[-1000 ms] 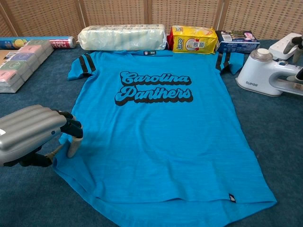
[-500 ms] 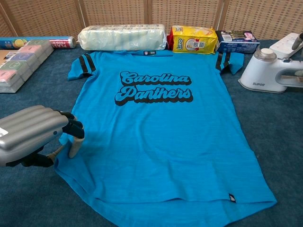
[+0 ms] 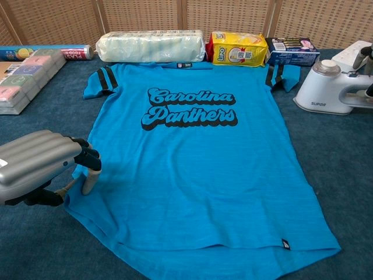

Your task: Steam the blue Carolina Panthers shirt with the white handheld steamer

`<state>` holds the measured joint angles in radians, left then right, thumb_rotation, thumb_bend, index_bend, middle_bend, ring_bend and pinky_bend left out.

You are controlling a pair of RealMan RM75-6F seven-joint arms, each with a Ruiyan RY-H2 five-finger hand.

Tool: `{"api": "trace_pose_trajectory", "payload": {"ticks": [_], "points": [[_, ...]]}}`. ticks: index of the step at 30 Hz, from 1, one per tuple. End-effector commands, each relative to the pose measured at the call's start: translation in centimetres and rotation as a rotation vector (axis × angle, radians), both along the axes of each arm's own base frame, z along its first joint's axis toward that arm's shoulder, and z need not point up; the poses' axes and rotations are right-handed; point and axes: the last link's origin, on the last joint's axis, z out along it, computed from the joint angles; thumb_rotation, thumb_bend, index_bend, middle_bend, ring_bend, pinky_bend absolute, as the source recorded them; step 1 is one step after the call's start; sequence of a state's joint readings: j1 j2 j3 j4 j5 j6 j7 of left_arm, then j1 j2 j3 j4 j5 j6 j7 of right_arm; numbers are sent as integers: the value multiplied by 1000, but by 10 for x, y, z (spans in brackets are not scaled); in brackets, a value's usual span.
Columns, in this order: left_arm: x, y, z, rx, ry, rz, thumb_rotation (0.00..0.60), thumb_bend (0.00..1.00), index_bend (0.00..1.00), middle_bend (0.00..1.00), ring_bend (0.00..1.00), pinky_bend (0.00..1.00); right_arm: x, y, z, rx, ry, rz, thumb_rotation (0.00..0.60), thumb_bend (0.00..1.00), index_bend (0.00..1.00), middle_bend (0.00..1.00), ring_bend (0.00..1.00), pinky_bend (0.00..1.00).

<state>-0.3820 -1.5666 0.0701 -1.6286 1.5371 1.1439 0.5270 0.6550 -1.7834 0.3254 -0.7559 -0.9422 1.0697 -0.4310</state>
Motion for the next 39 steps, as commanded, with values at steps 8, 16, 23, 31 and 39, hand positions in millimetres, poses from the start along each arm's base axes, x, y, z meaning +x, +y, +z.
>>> {"api": "trace_pose_trajectory", "payload": {"ticks": [8, 16, 23, 31, 39], "points": [[0, 1, 0, 1, 0, 2, 600, 562, 610, 455, 323, 337, -1, -4, -6, -14, 3, 5, 600, 334, 332, 431, 425, 348], [0, 1, 0, 3, 3, 9, 600, 561, 610, 455, 323, 336, 0, -13, -7, -32, 14, 3, 600, 343, 346, 441, 436, 355], [2, 0, -1, 1, 3, 12, 600, 561, 610, 455, 322, 336, -1, -25, -6, -25, 23, -22, 600, 359, 373, 458, 452, 365], [3, 0, -1, -1, 7, 13, 600, 560, 610, 455, 323, 336, -4, -27, -6, -8, 30, -26, 600, 384, 419, 483, 479, 395], [2, 0, -2, -1, 7, 12, 600, 560, 610, 455, 323, 335, -3, -24, -8, 0, 18, 8, 600, 382, 478, 558, 570, 478]]}}
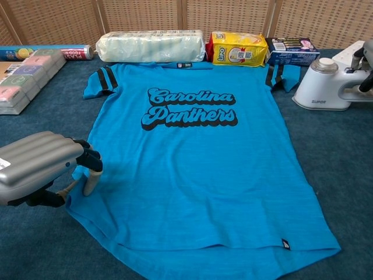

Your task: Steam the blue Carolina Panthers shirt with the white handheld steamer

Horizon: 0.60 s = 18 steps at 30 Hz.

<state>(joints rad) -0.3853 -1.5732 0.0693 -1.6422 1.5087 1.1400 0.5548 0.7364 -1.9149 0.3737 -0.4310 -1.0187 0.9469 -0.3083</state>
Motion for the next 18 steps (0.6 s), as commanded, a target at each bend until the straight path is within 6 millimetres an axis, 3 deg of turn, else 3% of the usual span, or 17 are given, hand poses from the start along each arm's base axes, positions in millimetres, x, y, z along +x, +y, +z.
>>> {"api": "trace_pose_trajectory", "payload": {"ticks": [1, 7, 13, 18], "points": [[0, 0, 0, 2, 0, -1, 600, 559, 610, 455, 323, 335, 2, 2, -1, 6, -3, 22, 600, 381, 487, 569, 586, 492], [0, 0, 0, -1, 0, -2, 600, 560, 610, 455, 323, 335, 8, 3, -1, 0, -8, 58, 600, 370, 502, 594, 630, 524], [0, 0, 0, 0, 0, 1, 600, 559, 609, 455, 323, 334, 6, 3, -3, 11, 14, 50, 600, 364, 502, 593, 588, 505], [-1, 0, 0, -1, 1, 3, 600, 558, 610, 455, 323, 334, 3, 4, -5, 14, 24, 41, 600, 364, 525, 620, 654, 611]]}}
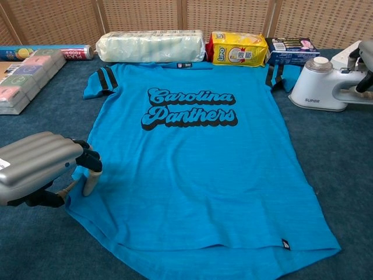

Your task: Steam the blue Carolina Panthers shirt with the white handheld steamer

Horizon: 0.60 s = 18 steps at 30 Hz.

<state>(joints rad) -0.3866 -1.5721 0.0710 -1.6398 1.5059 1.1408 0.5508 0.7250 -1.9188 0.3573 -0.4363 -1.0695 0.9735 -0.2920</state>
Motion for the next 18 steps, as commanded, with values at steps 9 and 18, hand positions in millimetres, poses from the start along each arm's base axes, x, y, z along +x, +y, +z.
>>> {"api": "trace_pose_trajectory", "payload": {"ticks": [9, 18], "points": [[0, -1, -1, -2, -2, 0, 600, 558, 610, 455, 323, 334, -1, 1, -4, 6, -9, 7, 600, 363, 635, 710, 780, 776], [0, -1, -1, -1, -1, 1, 600, 557, 610, 455, 322, 334, 5, 0, -2, -25, -116, 22, 600, 358, 664, 731, 800, 790]]}}
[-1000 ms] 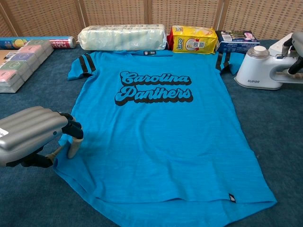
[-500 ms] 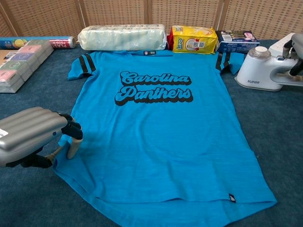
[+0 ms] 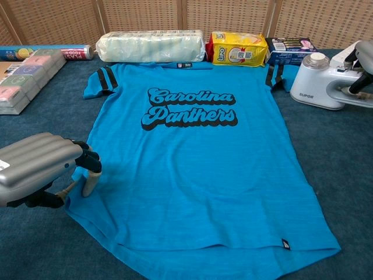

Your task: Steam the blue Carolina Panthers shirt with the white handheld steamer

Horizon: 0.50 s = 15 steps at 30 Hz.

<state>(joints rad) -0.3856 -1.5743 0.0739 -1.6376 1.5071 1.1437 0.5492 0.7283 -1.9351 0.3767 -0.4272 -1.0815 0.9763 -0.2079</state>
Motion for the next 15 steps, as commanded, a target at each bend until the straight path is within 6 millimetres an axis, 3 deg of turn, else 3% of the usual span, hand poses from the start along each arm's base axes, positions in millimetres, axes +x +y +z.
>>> {"api": "trace_pose_trajectory", "payload": {"ticks": [1, 7, 15], "points": [[0, 0, 0, -1, 0, 0, 600, 558, 610, 454, 322, 334, 2, 0, 3, -13, -41, 15, 600, 358, 664, 731, 800, 791], [1, 0, 0, 0, -1, -4, 600, 558, 610, 455, 323, 334, 8, 4, 8, -23, -98, 56, 600, 356, 664, 731, 800, 791], [2, -1, 1, 3, -2, -14, 600, 558, 610, 455, 323, 334, 35, 20, 15, 1, -155, 151, 600, 351, 665, 730, 800, 791]]}}
